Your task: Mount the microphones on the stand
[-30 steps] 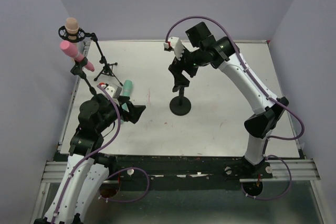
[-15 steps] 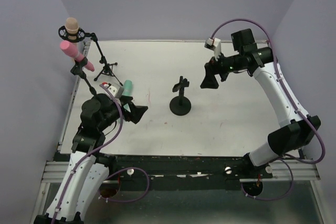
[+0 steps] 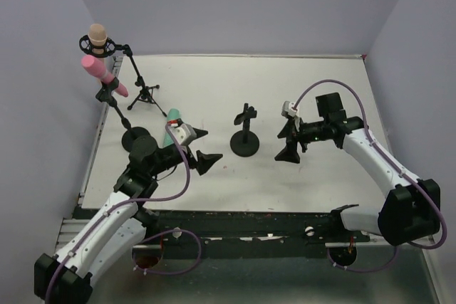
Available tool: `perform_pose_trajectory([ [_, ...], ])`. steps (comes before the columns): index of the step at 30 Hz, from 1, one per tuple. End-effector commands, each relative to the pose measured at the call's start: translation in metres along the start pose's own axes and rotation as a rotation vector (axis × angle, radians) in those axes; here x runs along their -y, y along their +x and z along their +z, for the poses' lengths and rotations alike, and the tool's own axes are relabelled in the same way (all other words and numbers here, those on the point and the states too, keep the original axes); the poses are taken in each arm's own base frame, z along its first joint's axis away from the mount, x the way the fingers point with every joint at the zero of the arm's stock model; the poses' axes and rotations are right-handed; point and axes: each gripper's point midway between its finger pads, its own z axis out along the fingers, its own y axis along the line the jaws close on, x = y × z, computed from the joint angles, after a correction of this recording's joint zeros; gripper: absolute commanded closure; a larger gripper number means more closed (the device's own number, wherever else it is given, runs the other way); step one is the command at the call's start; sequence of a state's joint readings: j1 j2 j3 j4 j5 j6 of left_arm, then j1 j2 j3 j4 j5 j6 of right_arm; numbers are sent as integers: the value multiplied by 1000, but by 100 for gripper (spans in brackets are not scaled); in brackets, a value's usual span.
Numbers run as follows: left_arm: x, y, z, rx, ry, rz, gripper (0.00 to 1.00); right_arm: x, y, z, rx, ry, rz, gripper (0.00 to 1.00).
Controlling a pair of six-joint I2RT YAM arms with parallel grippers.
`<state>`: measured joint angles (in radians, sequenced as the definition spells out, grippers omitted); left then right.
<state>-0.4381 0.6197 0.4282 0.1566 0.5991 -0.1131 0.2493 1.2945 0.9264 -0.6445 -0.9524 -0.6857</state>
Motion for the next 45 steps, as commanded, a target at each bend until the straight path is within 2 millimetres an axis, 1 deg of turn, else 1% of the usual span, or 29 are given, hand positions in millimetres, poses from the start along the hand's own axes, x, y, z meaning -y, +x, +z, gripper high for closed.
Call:
perform_pose_trajectory([
  [1, 1, -37, 34, 75, 15, 258, 1, 3, -36, -8, 112, 25, -249, 0],
  [4, -5, -41, 55, 99, -1, 309, 1, 1, -42, -13, 120, 38, -255, 0],
  [9, -28, -49, 84, 129, -90, 353, 1, -9, -51, -17, 154, 18, -275, 0],
  [11, -30, -53, 94, 145, -90, 355, 2, -9, -51, -18, 154, 24, -278, 0],
  [14, -26, -49, 107, 145, -56, 340, 7, -10, -52, -18, 155, 28, -282, 0],
  [20, -23, -39, 124, 122, -7, 338, 20, -11, -53, -19, 158, 30, -286, 0],
  [22, -20, -38, 128, 118, 22, 348, 28, -10, -53, -19, 158, 29, -282, 0],
  [24, -17, -36, 133, 95, 55, 353, 43, -10, -53, -19, 156, 32, -284, 1],
  [25, -16, -33, 135, 79, 70, 356, 48, -10, -53, -19, 156, 31, -286, 0],
  [28, -10, -26, 139, 42, 119, 368, 55, -10, -53, -20, 155, 35, -283, 1],
  [32, -7, -18, 140, -21, 174, 364, 62, -10, -53, -20, 155, 33, -285, 0],
  [34, -7, -15, 139, -40, 186, 356, 61, -11, -53, -20, 156, 32, -284, 0],
  [38, -15, -13, 138, -63, 148, 334, 50, -11, -53, -20, 155, 29, -283, 0],
  [40, -22, -11, 137, -73, 108, 317, 46, -12, -53, -20, 156, 28, -283, 0],
  [42, -31, -12, 136, -73, 42, 299, 39, -12, -53, -20, 156, 28, -285, 0],
  [45, -36, -15, 131, -41, -14, 281, 31, -13, -53, -20, 157, 23, -286, 0],
])
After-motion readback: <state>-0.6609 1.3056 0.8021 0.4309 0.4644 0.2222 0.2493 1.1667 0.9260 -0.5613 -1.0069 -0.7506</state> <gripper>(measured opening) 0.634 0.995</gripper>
